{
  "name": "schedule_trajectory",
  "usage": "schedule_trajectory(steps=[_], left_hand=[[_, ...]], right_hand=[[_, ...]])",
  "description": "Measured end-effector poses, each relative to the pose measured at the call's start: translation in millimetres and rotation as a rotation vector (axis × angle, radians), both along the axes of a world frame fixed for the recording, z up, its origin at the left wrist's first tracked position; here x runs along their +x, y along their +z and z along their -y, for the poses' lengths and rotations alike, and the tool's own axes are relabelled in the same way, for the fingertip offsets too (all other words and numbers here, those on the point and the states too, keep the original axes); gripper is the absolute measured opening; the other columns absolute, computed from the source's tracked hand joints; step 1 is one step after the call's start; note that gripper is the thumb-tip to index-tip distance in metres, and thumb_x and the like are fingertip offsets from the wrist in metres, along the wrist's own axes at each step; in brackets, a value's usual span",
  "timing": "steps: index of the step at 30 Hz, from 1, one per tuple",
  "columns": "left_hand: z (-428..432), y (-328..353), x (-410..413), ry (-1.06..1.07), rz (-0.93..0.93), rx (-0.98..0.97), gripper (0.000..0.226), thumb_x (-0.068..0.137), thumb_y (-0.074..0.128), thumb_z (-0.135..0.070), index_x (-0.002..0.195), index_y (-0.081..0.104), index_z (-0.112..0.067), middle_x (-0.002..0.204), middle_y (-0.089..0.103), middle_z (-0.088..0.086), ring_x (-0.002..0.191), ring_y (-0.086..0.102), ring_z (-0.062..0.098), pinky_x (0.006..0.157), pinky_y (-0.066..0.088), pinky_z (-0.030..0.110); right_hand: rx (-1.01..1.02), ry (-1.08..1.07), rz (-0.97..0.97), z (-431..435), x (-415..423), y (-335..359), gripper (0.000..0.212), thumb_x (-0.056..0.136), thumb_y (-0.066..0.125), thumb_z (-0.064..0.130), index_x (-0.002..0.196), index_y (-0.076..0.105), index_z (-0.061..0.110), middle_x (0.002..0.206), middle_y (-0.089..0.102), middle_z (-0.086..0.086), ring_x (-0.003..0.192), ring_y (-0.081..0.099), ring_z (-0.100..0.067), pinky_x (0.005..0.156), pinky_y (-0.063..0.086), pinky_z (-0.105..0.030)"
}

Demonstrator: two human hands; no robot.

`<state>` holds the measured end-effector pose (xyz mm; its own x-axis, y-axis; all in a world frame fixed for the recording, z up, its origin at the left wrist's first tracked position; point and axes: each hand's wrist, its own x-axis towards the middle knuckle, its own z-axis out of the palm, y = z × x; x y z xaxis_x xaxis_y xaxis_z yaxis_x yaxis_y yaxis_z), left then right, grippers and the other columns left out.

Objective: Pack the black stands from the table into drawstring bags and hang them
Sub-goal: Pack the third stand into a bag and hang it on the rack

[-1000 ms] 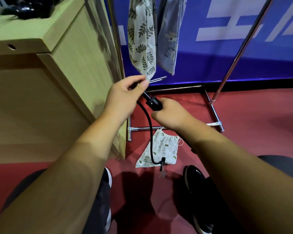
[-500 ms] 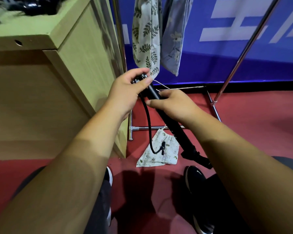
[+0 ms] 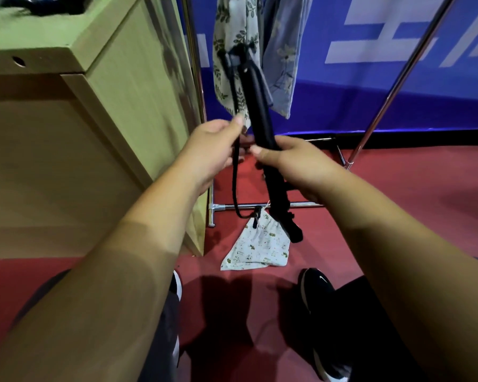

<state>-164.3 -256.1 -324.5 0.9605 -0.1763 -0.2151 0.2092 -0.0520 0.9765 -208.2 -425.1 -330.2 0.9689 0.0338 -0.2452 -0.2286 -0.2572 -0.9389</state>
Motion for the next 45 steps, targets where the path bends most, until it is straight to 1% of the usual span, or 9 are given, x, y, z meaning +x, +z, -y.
schedule_trajectory(steps=[4,8,17,23,28,32,38,42,45], left_hand=[[0.0,-18.4,-8.7,-0.226,0.035,0.278,0.007,0.105,0.066,-0.018,0.098,0.063,-0.018,0.067,0.071,-0.014,0.058,0.063,-0.001,0.063,0.048,0.024],[-2.4,-28.1,-20.4,-0.395,0.072,0.43,0.012,0.103,0.064,-0.006,0.101,0.069,-0.016,0.083,0.071,0.003,0.081,0.064,0.02,0.077,0.048,0.036],[-14.5,-18.0,-24.3,-0.312,-0.019,0.329,0.009,0.107,0.061,-0.017,0.105,0.07,-0.021,0.093,0.077,-0.001,0.083,0.076,0.018,0.077,0.057,0.032],[-26.7,-15.6,-25.2,-0.343,-0.018,0.334,0.015,0.106,0.063,-0.018,0.116,0.072,-0.023,0.099,0.08,-0.003,0.082,0.076,0.014,0.069,0.056,0.026],[-36.8,-4.1,-25.6,-0.269,-0.016,0.289,0.022,0.104,0.067,-0.019,0.122,0.077,-0.026,0.106,0.079,0.002,0.068,0.07,0.017,0.064,0.057,0.025],[-39.8,-2.4,-27.6,-0.272,-0.012,0.246,0.025,0.101,0.07,-0.014,0.124,0.076,-0.02,0.093,0.073,0.0,0.064,0.063,0.015,0.071,0.061,0.033],[-40.1,-10.6,-33.8,-0.458,-0.017,0.233,0.038,0.091,0.074,0.009,0.123,0.067,-0.009,0.106,0.072,0.003,0.102,0.074,0.024,0.099,0.059,0.034],[-32.6,-17.8,-36.6,-0.429,0.019,0.278,0.025,0.085,0.079,0.012,0.101,0.065,0.0,0.08,0.066,0.0,0.076,0.067,0.012,0.077,0.061,0.028],[-28.0,-19.8,-36.6,-0.442,0.028,0.326,0.027,0.085,0.081,0.008,0.091,0.066,-0.013,0.077,0.063,-0.004,0.075,0.061,0.013,0.081,0.056,0.039]], right_hand=[[0.154,-0.16,0.044,4.8,2.9,6.9,0.015,0.101,0.072,0.04,0.104,0.071,0.025,0.095,0.073,0.0,0.079,0.073,-0.017,0.069,0.056,-0.03],[0.204,-0.279,0.091,4.7,4.5,8.6,0.027,0.097,0.073,0.049,0.103,0.07,0.023,0.092,0.073,-0.001,0.082,0.07,-0.02,0.074,0.055,-0.04],[0.196,-0.325,0.129,3.8,9.0,15.2,0.016,0.092,0.071,0.037,0.106,0.065,0.033,0.074,0.062,0.008,0.072,0.058,-0.015,0.071,0.046,-0.036],[0.062,-0.257,0.071,0.2,12.1,12.3,0.037,0.08,0.052,0.01,0.116,0.059,0.019,0.079,0.056,-0.003,0.072,0.051,-0.025,0.07,0.044,-0.042],[-0.05,-0.281,0.134,5.1,16.3,4.8,0.056,0.083,0.068,0.002,0.128,0.056,0.034,0.091,0.066,0.004,0.082,0.064,-0.021,0.076,0.055,-0.036],[-0.189,-0.27,0.168,4.9,20.2,-0.6,0.026,0.08,0.081,0.014,0.081,0.056,0.022,0.074,0.061,0.005,0.076,0.061,-0.023,0.071,0.05,-0.037],[0.184,-0.338,0.113,-4.7,20.0,-5.6,0.029,0.079,0.08,0.01,0.096,0.06,0.025,0.076,0.072,0.002,0.076,0.076,-0.025,0.08,0.066,-0.052],[0.366,-0.301,0.124,-11.5,20.3,1.1,0.041,0.085,0.071,0.005,0.119,0.059,0.026,0.089,0.07,-0.002,0.073,0.069,-0.02,0.065,0.056,-0.037],[0.433,-0.318,0.083,-17.2,19.9,3.9,0.036,0.081,0.06,0.002,0.114,0.058,0.017,0.086,0.064,-0.006,0.073,0.061,-0.023,0.066,0.051,-0.039]])
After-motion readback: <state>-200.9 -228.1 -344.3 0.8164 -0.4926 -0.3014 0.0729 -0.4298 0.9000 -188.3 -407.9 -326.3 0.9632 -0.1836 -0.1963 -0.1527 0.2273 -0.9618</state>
